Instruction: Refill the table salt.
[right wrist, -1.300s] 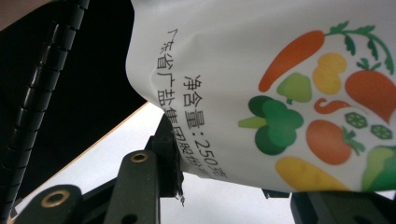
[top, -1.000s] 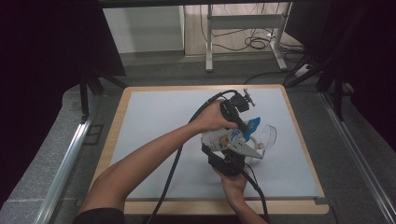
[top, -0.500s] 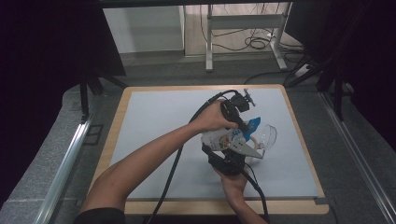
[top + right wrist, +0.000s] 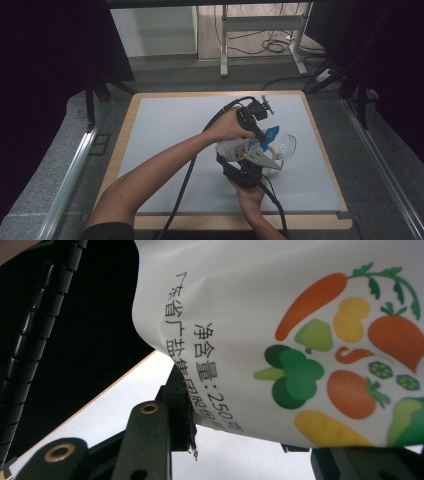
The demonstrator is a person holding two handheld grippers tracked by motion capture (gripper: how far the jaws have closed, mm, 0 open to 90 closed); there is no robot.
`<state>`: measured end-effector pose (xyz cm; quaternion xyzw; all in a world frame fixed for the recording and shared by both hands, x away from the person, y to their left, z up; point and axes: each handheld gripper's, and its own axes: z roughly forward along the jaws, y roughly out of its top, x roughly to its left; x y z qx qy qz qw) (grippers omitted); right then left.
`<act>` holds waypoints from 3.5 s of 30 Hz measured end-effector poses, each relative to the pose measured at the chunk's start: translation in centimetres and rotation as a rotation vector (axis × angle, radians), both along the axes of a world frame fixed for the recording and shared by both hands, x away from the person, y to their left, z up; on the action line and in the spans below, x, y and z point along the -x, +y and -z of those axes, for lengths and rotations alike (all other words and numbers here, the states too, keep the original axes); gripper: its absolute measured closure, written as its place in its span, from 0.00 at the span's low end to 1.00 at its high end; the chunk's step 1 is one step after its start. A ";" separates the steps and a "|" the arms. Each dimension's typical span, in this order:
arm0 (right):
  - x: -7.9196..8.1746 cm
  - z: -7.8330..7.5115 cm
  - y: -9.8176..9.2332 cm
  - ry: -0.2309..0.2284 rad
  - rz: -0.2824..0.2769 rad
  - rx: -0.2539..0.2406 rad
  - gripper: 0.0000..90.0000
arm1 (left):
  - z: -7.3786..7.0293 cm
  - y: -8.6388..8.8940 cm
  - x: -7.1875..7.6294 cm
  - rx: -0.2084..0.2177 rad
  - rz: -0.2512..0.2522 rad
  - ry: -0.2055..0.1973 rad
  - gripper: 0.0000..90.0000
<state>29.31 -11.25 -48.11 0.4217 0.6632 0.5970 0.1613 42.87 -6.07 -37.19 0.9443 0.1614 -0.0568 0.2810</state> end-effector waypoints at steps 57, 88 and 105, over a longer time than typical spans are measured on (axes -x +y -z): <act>-0.2 -0.2 0.1 0.002 0.011 0.002 0.65 | 0.0 -0.2 -0.2 -0.015 0.011 0.004 1.00; -0.2 -0.2 0.2 -0.003 0.017 -0.004 0.66 | -0.1 -0.2 -0.1 -0.018 0.015 0.001 1.00; -0.2 -0.1 0.5 0.003 0.046 -0.023 0.66 | 0.0 -0.5 -0.2 -0.033 0.029 0.006 1.00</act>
